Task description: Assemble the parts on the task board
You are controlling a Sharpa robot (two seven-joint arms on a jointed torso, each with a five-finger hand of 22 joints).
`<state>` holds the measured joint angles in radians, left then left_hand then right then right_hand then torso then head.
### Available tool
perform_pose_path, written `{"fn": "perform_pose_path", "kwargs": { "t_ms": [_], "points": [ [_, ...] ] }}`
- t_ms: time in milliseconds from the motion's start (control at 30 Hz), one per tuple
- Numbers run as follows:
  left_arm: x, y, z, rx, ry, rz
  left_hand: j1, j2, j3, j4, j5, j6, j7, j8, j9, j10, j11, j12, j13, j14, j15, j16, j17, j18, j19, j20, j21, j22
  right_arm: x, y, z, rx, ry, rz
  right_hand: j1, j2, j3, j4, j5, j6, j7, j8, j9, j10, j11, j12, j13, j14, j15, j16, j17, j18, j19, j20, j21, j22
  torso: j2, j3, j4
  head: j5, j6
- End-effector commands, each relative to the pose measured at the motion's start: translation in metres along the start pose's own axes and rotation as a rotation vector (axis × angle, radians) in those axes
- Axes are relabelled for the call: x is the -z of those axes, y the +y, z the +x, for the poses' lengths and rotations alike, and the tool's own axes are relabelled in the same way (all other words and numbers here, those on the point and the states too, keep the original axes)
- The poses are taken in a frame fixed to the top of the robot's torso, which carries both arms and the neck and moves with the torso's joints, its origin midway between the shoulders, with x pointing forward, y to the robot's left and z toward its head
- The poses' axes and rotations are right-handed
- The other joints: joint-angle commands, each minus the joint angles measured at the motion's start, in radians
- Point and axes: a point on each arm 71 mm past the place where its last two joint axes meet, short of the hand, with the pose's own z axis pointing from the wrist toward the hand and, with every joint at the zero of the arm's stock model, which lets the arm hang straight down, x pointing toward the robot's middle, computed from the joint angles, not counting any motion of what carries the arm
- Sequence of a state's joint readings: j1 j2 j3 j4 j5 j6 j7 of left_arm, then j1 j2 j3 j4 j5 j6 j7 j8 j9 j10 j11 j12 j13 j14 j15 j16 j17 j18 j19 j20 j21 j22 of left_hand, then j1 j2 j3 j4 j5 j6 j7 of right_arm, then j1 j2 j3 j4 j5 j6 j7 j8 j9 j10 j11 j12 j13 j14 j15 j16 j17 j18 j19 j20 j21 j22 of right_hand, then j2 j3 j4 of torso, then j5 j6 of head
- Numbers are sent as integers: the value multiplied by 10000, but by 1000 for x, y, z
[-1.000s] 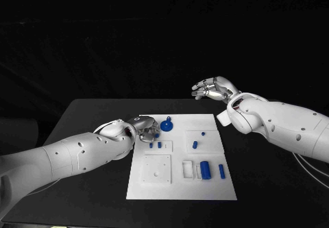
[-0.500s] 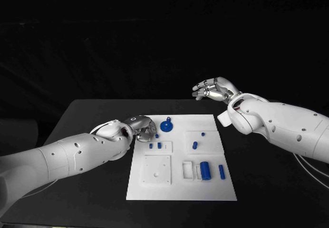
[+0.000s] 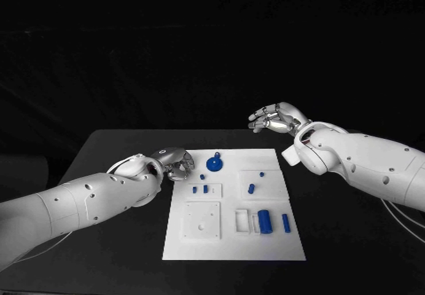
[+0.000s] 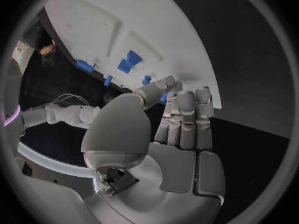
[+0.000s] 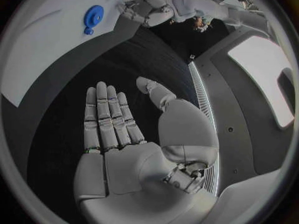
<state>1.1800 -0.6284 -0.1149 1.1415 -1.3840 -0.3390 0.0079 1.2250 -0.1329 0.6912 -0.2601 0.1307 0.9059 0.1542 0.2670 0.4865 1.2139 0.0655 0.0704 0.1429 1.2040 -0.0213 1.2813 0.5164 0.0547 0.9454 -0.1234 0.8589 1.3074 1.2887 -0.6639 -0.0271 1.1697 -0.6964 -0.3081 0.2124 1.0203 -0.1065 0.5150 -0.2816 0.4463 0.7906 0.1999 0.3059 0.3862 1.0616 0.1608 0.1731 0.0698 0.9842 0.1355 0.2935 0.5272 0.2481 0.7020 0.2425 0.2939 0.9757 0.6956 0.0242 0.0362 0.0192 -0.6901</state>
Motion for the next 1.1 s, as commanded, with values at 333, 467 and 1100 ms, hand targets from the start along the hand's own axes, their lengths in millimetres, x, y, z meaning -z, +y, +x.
{"fn": "perform_pose_path", "kwargs": {
  "t_ms": [333, 467, 1100],
  "points": [
    [11, 12, -55, 5060, -1202, -1041, -377, -153, -105, 327, -204, -84, 53, 63, -16, 189, 174, 240, 138, -646, -87, -1436, -714, 179, -679, 114, -684, -64, 7, -8, 18, 3905, 2570, 332, 600, -63, -342, -103, -714, 741, -242, 501, 253, 1134, -509, 428, 357, 1561, -796, 974, 698, 137, 1673, -614, 959, 493, -18, 16, 25, -220, 118],
    [19, 13, -69, 6170, -1425, -955, -641, -263, -368, 409, -256, -126, 67, 86, -14, 221, 179, 244, 158, -667, -79, -1721, -837, 105, -766, 101, -833, -117, 13, -8, 23, 4788, 2787, 165, 811, -189, -534, -111, -1135, 893, -330, 563, 388, 1481, -703, 636, 672, 2638, -1389, 1849, 1556, 137, 2936, -1155, 1752, 837, -29, 6, 27, -217, 166],
    [45, -6, -80, 9466, -1692, 668, -1048, -168, -945, 460, -299, -334, 118, 157, -32, -119, 412, 27, 116, -1176, 172, -3192, -1357, -208, -1353, 227, -1710, -438, 28, -16, 35, 8655, 2340, -510, 1273, -446, -153, -79, -1841, 824, -302, 310, 525, 1232, -783, 174, 1163, 3249, -1646, 3440, 3412, 137, 4240, -1867, 2781, 1603, -81, -14, -18, -330, 461]
  ]
}}
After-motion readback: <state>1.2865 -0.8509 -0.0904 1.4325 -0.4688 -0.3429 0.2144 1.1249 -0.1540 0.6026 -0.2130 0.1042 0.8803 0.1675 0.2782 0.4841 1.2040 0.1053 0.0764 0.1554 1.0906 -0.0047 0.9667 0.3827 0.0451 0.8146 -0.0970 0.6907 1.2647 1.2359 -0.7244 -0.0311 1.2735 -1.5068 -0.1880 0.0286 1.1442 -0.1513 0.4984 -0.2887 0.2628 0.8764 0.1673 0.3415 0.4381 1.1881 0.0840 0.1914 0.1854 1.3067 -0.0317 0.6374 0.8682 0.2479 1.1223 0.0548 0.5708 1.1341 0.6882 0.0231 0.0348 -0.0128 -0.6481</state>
